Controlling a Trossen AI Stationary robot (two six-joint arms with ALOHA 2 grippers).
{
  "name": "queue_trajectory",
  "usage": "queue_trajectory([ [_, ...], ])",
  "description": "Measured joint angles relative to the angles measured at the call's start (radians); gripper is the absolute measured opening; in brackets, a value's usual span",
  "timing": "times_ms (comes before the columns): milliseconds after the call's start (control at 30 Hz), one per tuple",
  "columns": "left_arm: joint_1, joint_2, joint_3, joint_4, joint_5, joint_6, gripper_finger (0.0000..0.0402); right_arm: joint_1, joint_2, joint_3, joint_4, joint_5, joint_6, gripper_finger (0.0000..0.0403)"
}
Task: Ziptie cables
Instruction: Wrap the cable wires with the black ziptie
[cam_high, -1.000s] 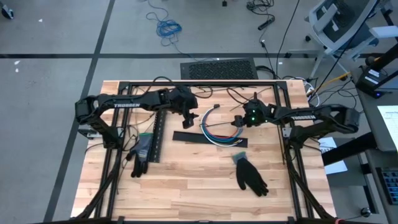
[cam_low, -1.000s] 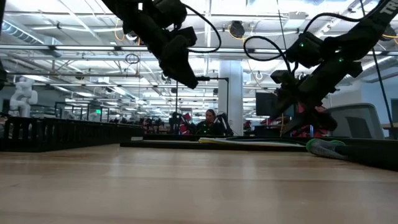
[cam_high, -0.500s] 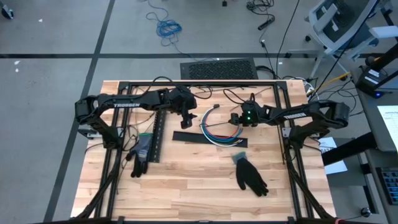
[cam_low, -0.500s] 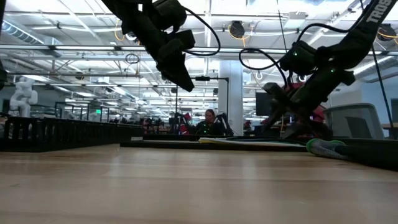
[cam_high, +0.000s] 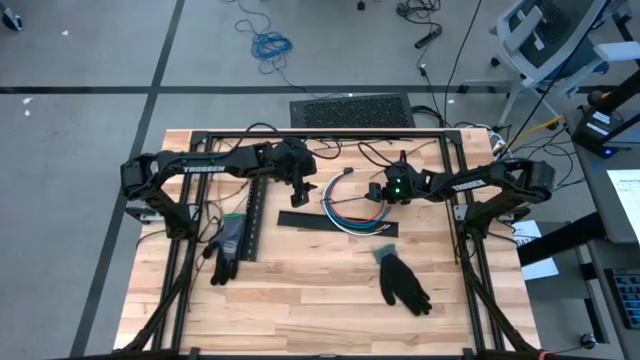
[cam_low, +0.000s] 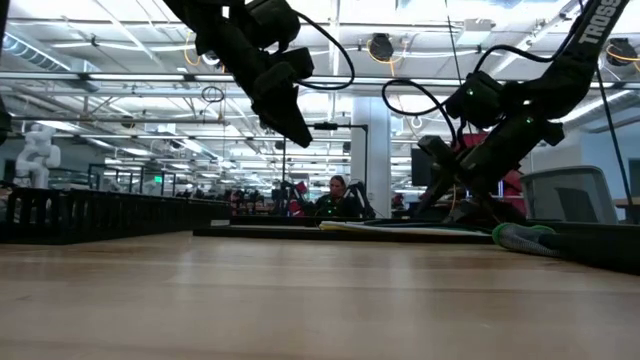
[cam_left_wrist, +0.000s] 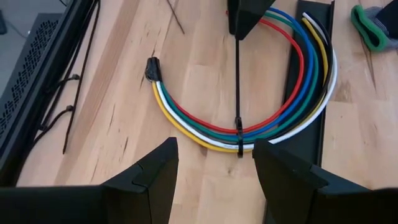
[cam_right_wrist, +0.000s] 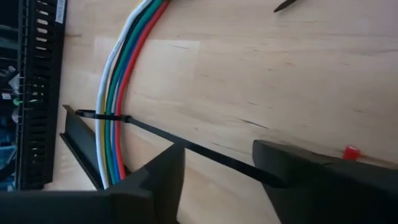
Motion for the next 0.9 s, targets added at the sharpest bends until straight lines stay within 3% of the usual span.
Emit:
queue_trajectory([
  [300,0.000,0.000,0.000,0.000,-0.005,-0.003,0.0205,0.000,0.000,0.000,0.022,0.040,-0.018,0.0081],
  [700,0.000,0.000,0.000,0.000,-0.005,-0.004,0.0205,0.000,0.000,0.000,0.079,0.041,-0.038,0.0058],
  [900,0.000,0.000,0.000,0.000,-0.005,-0.006,0.0205,0.000,0.000,0.000,0.085,0.038,-0.054,0.0006],
])
